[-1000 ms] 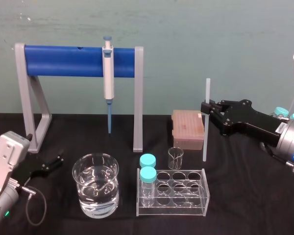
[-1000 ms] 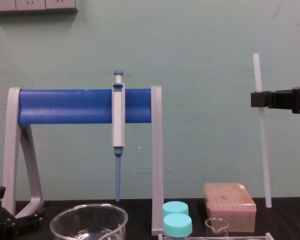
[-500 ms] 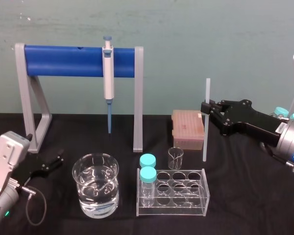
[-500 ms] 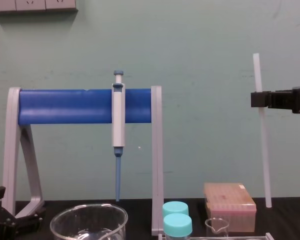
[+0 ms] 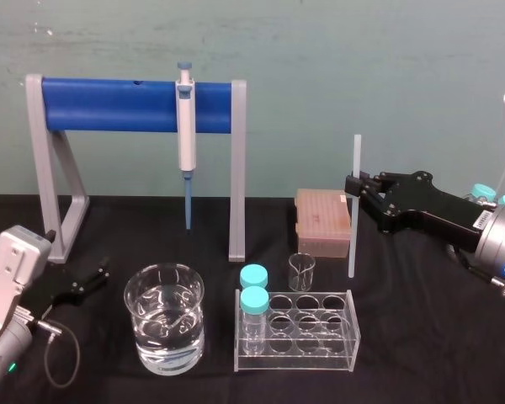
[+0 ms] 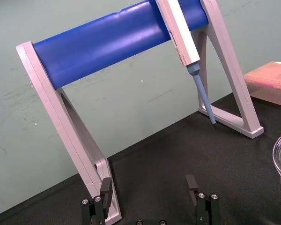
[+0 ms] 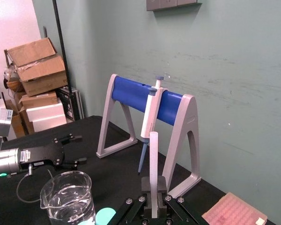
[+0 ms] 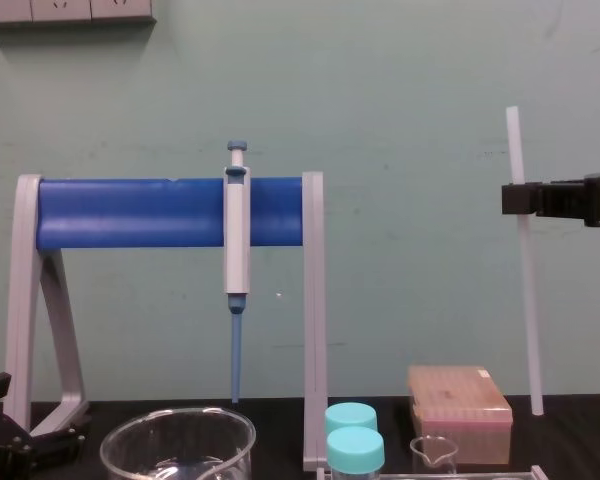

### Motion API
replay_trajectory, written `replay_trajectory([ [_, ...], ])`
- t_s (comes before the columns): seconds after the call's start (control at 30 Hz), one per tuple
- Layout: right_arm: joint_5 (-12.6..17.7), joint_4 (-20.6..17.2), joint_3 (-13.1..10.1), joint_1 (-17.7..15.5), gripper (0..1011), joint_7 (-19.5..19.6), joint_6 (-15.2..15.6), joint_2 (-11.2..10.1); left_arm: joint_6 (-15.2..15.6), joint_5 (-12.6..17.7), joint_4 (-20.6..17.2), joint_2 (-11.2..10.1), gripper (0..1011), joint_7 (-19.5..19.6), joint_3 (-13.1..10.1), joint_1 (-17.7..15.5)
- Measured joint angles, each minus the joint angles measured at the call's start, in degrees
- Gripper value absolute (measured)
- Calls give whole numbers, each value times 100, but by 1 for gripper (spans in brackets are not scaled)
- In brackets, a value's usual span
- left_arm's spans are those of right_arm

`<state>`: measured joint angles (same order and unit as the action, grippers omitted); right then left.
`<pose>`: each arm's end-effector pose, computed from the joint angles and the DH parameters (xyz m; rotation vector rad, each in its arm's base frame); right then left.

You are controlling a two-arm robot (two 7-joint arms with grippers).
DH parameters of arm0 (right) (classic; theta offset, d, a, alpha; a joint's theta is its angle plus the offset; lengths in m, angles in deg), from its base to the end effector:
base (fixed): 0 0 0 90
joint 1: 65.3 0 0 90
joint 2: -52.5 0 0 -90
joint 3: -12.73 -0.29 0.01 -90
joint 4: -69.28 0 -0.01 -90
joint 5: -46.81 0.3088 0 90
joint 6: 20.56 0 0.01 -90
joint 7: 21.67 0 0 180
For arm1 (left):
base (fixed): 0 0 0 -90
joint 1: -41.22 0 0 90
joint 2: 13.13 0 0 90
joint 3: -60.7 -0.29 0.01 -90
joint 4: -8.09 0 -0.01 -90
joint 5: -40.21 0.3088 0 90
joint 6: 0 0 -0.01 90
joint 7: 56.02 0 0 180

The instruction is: Pick up the stirring rod with one hand, then place it down.

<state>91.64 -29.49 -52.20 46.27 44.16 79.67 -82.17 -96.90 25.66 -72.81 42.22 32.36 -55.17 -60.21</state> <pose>0.3767 -0.0783 -0.1497 -0.0704 -0.0390 -0.7389 0.3581 0.0827 -0.3023 0.3047 -0.2849 1.2479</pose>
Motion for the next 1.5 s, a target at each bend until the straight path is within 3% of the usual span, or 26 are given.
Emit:
replay_trajectory([
  [1.5, 0, 0, 0, 0, 69, 0, 0, 0, 0, 0, 0, 0, 1005, 0, 0, 0],
])
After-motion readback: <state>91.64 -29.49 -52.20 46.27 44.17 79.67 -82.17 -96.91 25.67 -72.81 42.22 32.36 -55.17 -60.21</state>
